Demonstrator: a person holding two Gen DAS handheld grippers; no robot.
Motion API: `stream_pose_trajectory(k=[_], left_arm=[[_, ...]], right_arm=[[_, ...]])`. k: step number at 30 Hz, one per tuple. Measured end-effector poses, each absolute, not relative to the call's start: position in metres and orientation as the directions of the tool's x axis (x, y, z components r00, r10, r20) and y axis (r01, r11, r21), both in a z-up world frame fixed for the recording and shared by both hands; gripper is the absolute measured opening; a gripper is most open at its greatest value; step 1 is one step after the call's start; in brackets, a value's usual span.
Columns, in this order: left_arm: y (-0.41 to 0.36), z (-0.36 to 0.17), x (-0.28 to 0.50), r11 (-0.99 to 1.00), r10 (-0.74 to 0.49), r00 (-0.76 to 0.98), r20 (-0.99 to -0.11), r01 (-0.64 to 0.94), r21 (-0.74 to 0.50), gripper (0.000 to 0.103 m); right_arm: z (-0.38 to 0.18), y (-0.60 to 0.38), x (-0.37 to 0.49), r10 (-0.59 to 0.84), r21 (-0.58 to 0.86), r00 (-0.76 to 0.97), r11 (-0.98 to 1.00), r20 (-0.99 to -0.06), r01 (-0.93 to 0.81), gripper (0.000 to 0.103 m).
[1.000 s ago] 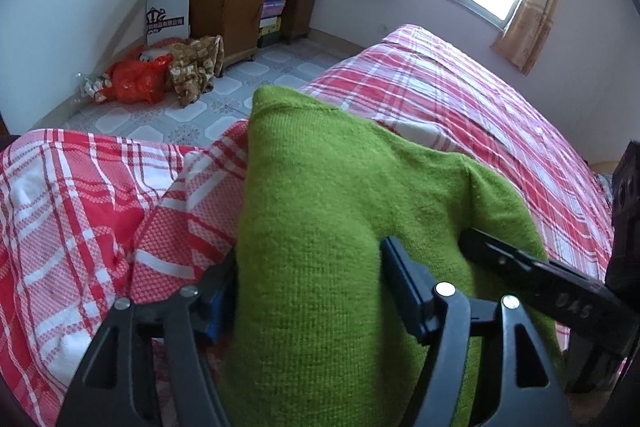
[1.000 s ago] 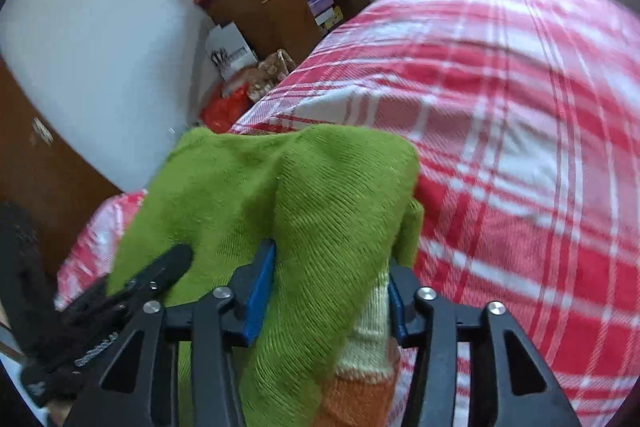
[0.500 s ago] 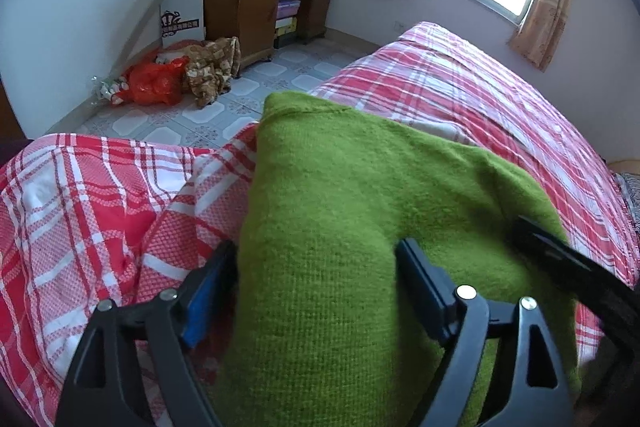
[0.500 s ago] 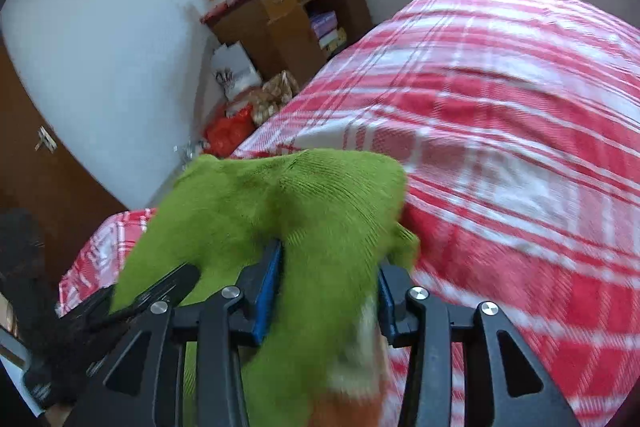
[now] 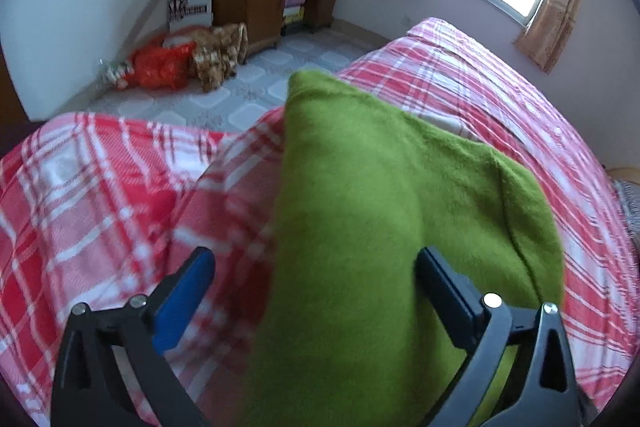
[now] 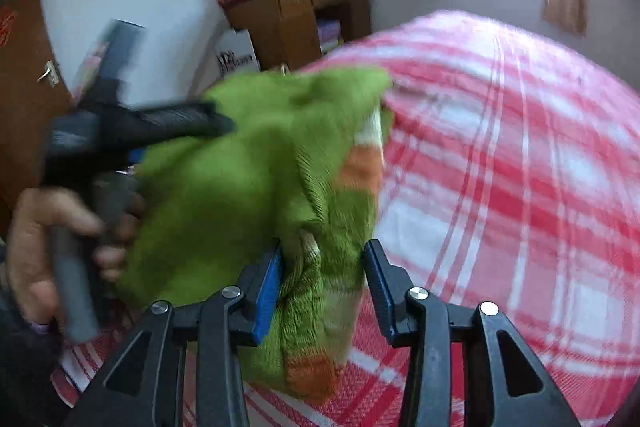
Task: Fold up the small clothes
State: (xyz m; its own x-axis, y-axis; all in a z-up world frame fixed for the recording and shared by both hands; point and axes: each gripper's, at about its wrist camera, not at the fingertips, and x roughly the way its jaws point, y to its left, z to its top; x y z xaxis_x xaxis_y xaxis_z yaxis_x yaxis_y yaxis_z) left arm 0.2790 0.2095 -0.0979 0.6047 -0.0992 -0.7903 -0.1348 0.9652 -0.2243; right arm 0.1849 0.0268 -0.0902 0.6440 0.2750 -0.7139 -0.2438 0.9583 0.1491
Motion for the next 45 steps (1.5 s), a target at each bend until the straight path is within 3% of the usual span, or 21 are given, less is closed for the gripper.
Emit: stream_pose_trajectory(k=[7, 12, 17, 21, 23, 30, 34, 40, 45], left_arm=[[0.203, -0.074, 0.198, 0.980, -0.102, 0.674, -0.732, -0.058, -0.190, 0.101], [0.183, -0.104, 0.174, 0.988, -0.089, 0.625, -0.775, -0.045, -0.150, 0.101], [0.165, -0.119, 0.174, 0.999, 0.036, 0.639, -0.768, -0.041, 0.012, 0.101], [0.166, -0.115, 0.172, 0.998, 0.030, 0.627, -0.778, -0.058, -0.009, 0.100], [0.167, -0.112, 0.160, 0.999, 0.036, 0.638, -0.769, -0.053, 0.003, 0.100], [0.154, -0.096, 0.120, 0.998, 0.060, 0.695, -0.716, -0.024, 0.061, 0.100], [0.145, -0.087, 0.098, 0.997, 0.053, 0.714, -0.698, 0.005, 0.082, 0.100], [0.143, -0.074, 0.067, 0.997, 0.035, 0.733, -0.680, 0.022, 0.075, 0.100], [0.136, -0.058, 0.049, 0.993, 0.069, 0.763, -0.643, 0.010, 0.119, 0.103]], right_arm=[[-0.105, 0.013, 0.190, 0.351, 0.287, 0.626, 0.936, -0.697, -0.205, 0.043], [-0.104, 0.008, 0.189, 0.368, 0.319, 0.623, 0.928, -0.691, -0.193, 0.043], [-0.104, 0.002, 0.178, 0.363, 0.322, 0.629, 0.929, -0.688, -0.183, 0.043], [-0.102, 0.006, 0.168, 0.308, 0.276, 0.644, 0.949, -0.701, -0.154, 0.050], [-0.096, 0.008, 0.159, 0.261, 0.239, 0.652, 0.963, -0.711, -0.126, 0.060], [-0.083, 0.004, 0.098, 0.202, 0.218, 0.687, 0.974, -0.698, -0.064, 0.062], [-0.077, 0.008, 0.073, 0.139, 0.167, 0.691, 0.986, -0.710, -0.027, 0.073], [-0.071, 0.007, 0.046, 0.122, 0.173, 0.676, 0.985, -0.727, 0.008, 0.073], [-0.061, 0.019, 0.021, 0.054, 0.085, 0.663, 0.996, -0.747, 0.014, 0.073]])
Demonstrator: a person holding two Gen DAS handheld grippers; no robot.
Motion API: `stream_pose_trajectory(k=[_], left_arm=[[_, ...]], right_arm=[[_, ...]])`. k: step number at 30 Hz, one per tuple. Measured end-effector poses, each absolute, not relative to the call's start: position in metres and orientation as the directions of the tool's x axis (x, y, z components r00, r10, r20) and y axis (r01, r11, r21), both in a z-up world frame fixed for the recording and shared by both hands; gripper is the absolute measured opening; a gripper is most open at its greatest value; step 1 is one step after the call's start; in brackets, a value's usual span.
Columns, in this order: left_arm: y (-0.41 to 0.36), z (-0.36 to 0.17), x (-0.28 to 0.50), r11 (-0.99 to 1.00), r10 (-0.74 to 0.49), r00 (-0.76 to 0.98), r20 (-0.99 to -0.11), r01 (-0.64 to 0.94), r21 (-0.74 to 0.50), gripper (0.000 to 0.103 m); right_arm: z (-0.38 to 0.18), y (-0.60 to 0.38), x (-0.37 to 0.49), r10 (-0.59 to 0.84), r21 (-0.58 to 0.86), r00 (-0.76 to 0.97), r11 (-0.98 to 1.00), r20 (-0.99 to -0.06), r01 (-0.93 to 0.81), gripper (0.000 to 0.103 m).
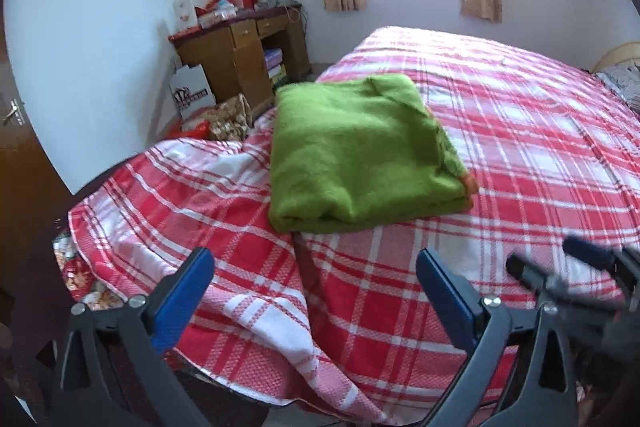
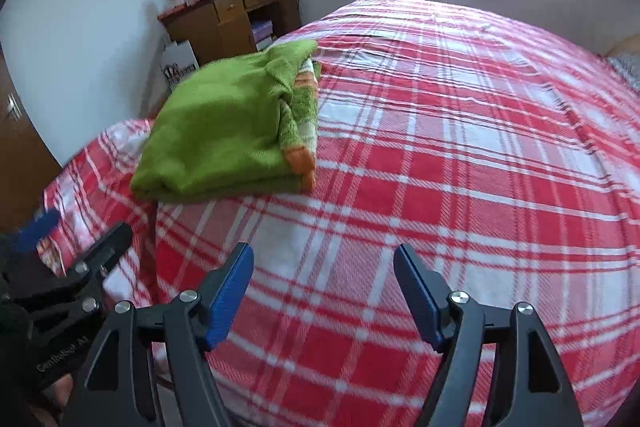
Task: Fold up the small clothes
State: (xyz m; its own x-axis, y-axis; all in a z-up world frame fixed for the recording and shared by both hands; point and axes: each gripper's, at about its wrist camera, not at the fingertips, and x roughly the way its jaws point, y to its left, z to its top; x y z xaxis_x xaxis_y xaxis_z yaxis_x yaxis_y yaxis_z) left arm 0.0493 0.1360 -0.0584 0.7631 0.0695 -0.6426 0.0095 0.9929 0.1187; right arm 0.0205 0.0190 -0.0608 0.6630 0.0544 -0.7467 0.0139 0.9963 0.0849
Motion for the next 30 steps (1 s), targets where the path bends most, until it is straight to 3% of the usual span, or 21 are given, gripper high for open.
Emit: stream_pose_trajectory(k=[5, 9, 14, 17, 27, 30], left_arm=[[0.135, -0.037, 0.038, 0.995, 0.052, 0.788, -0.614, 0.009, 0.096, 0.103], [0.133, -0.010, 0.018, 0.994, 0.046, 0.840, -0.541, 0.013, 0.105, 0.103], [0.139, 0.022, -0.002, 0.982, 0.141, 0.898, -0.416, -0.074, 0.173, 0.103], [0.151, 0.038, -0.009, 0.983, 0.158, 0.912, -0.379, -0.108, 0.148, 0.103], [0.188, 0.078, -0.036, 0.991, 0.135, 0.949, -0.286, -0.126, 0.050, 0.103], [0.197, 0.083, -0.039, 0.991, 0.129, 0.954, -0.269, -0.129, 0.018, 0.103]], right_arm=[[-0.049, 0.023, -0.001, 0.005, 0.035, 0.663, 0.999, -0.748, 0.032, 0.073], [-0.025, 0.025, -0.016, 0.006, 0.037, 0.702, 0.999, -0.712, 0.029, 0.073], [0.010, 0.032, -0.030, -0.020, 0.015, 0.752, 0.999, -0.659, 0.040, 0.074], [0.028, 0.037, -0.036, -0.030, 0.013, 0.781, 0.999, -0.624, 0.048, 0.074], [0.123, 0.062, -0.054, 0.063, 0.124, 0.911, 0.992, -0.408, -0.013, 0.079], [0.142, 0.072, -0.064, 0.078, 0.118, 0.944, 0.992, -0.321, -0.042, 0.086]])
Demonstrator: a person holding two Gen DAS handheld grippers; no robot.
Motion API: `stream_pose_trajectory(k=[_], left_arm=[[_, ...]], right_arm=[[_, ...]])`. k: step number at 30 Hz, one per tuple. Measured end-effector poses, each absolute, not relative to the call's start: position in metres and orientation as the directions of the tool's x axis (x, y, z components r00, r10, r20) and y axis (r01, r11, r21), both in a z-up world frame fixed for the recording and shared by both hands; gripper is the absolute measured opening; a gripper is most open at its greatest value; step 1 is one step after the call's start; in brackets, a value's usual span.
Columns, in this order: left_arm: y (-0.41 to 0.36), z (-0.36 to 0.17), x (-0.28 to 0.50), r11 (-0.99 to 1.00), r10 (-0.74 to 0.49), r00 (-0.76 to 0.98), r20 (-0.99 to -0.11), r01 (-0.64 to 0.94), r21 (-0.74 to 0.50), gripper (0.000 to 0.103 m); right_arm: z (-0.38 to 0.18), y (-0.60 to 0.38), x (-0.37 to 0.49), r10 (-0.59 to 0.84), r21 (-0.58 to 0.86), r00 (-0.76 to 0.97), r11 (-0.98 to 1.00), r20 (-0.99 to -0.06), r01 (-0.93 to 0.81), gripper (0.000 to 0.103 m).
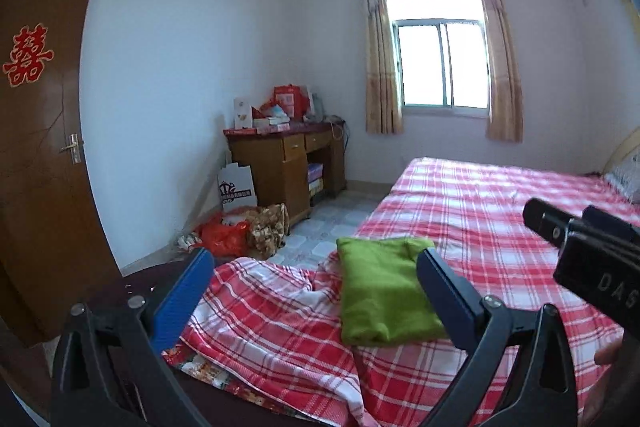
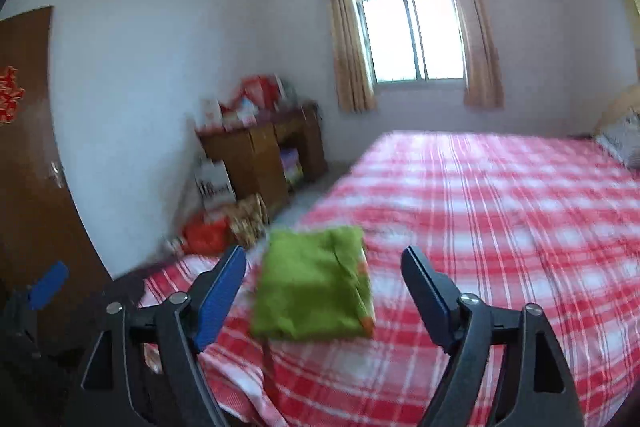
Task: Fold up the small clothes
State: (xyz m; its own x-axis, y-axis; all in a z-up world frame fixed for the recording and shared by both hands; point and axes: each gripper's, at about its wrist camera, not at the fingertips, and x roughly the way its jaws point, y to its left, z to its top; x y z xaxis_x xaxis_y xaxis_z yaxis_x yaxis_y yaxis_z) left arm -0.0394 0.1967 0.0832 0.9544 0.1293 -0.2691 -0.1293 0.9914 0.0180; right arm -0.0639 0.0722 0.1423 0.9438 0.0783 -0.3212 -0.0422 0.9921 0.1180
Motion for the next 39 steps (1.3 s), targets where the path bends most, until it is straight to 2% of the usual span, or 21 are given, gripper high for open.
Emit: stream_pose_trajectory(k=[3, 8, 18, 39], left_arm=[[0.203, 0.083, -0.039, 0.991, 0.131, 0.955, -0.265, -0.136, -0.001, 0.103], [0.196, 0.076, -0.033, 0.991, 0.132, 0.949, -0.286, -0.128, 0.030, 0.103], [0.183, 0.068, -0.031, 0.995, 0.102, 0.942, -0.320, -0.094, 0.042, 0.103], [0.179, 0.067, -0.029, 0.996, 0.092, 0.940, -0.329, -0.087, 0.030, 0.103]], right_arm=[[0.149, 0.083, -0.073, 0.071, 0.087, 0.967, 0.995, -0.244, -0.051, 0.089], [0.133, 0.086, -0.077, 0.044, 0.073, 0.975, 0.997, -0.220, -0.028, 0.090], [0.115, 0.054, -0.069, -0.016, 0.136, 0.961, 0.989, -0.276, 0.056, 0.090], [0.112, 0.053, -0.074, -0.034, 0.138, 0.964, 0.988, -0.263, 0.073, 0.090]])
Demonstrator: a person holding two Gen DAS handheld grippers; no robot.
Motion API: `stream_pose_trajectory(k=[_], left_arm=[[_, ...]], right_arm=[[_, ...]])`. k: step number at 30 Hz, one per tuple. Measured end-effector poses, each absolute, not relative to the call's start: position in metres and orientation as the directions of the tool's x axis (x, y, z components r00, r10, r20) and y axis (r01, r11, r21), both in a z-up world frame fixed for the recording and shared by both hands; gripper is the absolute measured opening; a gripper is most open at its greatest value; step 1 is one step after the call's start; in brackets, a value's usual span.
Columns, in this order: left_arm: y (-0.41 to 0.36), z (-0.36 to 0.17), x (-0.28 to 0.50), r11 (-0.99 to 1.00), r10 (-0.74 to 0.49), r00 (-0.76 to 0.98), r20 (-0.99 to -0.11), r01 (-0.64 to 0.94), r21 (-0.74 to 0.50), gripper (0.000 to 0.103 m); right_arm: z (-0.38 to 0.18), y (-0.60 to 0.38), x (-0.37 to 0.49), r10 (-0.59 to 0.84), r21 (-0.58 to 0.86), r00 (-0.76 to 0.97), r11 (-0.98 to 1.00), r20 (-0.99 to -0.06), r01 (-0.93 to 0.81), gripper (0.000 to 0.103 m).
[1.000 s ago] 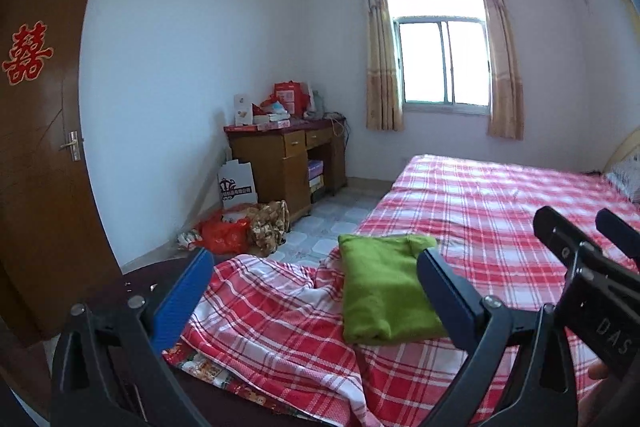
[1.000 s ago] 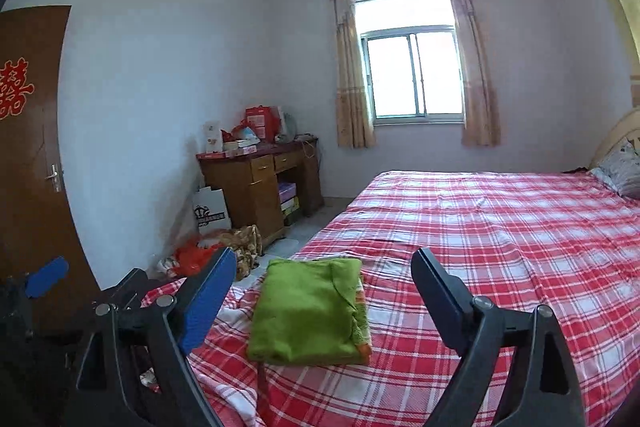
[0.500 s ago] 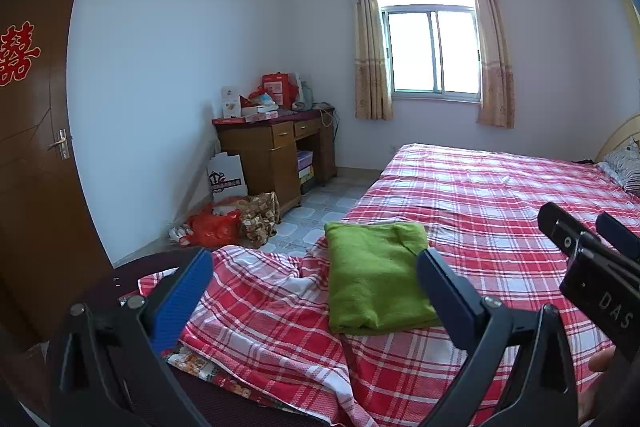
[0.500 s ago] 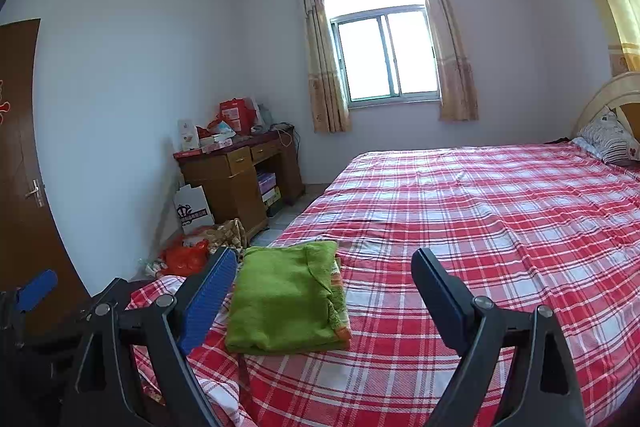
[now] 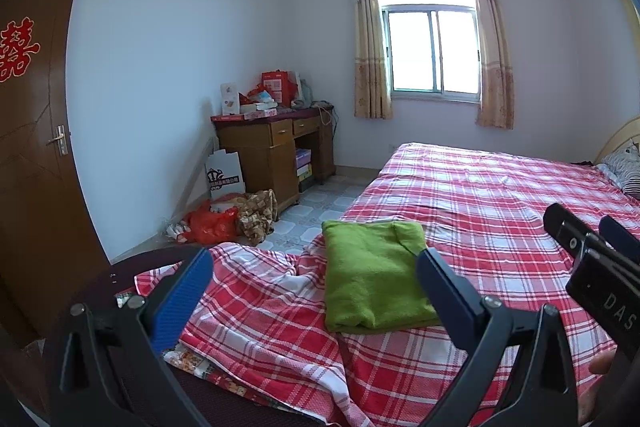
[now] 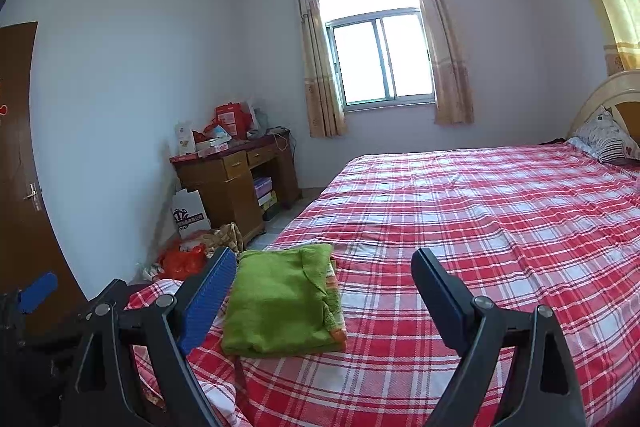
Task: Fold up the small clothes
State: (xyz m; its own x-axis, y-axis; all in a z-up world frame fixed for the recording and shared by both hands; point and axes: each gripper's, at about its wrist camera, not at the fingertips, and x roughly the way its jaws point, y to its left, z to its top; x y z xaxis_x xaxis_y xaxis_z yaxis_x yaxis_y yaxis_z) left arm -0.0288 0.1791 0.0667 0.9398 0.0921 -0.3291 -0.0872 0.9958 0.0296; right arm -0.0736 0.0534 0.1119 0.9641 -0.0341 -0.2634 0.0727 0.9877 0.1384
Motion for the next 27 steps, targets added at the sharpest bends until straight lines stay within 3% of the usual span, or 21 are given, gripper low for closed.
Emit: stream_pose_trajectory(k=[27], left_arm=[[0.1751, 0.0639, -0.0255, 0.991, 0.131, 0.932, -0.337, -0.117, 0.060, 0.103]], right_arm=[[0.1119, 0.0509, -0.0723, -0.034, 0.144, 0.959, 0.987, -0.281, 0.078, 0.090]])
